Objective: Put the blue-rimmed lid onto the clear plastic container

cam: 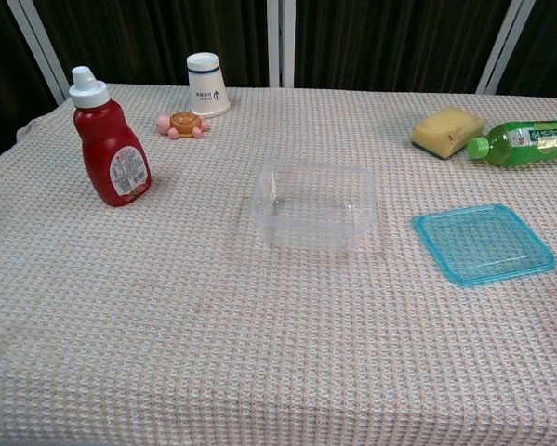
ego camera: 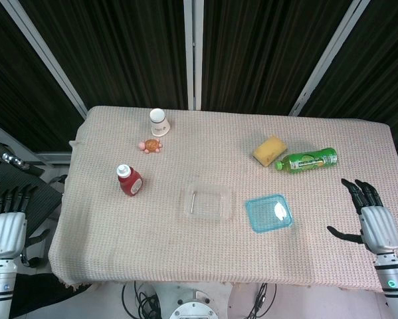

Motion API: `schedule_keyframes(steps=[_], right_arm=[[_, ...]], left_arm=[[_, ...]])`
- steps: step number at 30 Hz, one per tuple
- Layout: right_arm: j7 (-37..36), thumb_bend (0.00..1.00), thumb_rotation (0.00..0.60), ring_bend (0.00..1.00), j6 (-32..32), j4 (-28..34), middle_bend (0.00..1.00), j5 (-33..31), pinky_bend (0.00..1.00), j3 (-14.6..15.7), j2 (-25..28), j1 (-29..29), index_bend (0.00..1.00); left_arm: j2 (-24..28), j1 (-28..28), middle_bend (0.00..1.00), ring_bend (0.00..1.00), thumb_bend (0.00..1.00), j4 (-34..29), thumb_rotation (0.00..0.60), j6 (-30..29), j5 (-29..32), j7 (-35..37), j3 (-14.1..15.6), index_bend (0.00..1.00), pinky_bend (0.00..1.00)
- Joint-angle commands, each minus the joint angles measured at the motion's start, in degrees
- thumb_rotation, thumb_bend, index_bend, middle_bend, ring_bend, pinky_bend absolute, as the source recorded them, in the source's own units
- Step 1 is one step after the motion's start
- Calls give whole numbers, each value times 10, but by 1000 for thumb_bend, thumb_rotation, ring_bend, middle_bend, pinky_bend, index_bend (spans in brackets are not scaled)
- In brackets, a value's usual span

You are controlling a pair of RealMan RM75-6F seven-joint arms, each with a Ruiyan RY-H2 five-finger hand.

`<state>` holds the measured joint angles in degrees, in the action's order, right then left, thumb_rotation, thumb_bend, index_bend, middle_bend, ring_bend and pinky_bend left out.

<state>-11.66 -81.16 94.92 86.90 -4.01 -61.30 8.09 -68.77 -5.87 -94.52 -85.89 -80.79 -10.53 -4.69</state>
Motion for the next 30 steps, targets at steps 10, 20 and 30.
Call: schedule_keyframes(steps=[10, 20, 30], right_arm=[[-9, 28, 600, 0, 22, 3, 152, 17, 7, 12, 5, 11, 0], [91, 0, 600, 0, 272, 44, 91, -30, 1, 11, 10, 147, 0], [176, 0, 600, 0, 381, -7, 62, -102, 0, -14, -68, 243, 0]], left_arm=[[0, 6, 67, 0, 0, -4, 600, -12, -11, -2, 3, 108, 0], [-3, 10, 67, 0, 0, -3, 600, -15, -22, 3, 11, 108, 0], [-7, 10, 67, 0, 0, 0, 600, -7, -15, 6, 10, 108, 0]])
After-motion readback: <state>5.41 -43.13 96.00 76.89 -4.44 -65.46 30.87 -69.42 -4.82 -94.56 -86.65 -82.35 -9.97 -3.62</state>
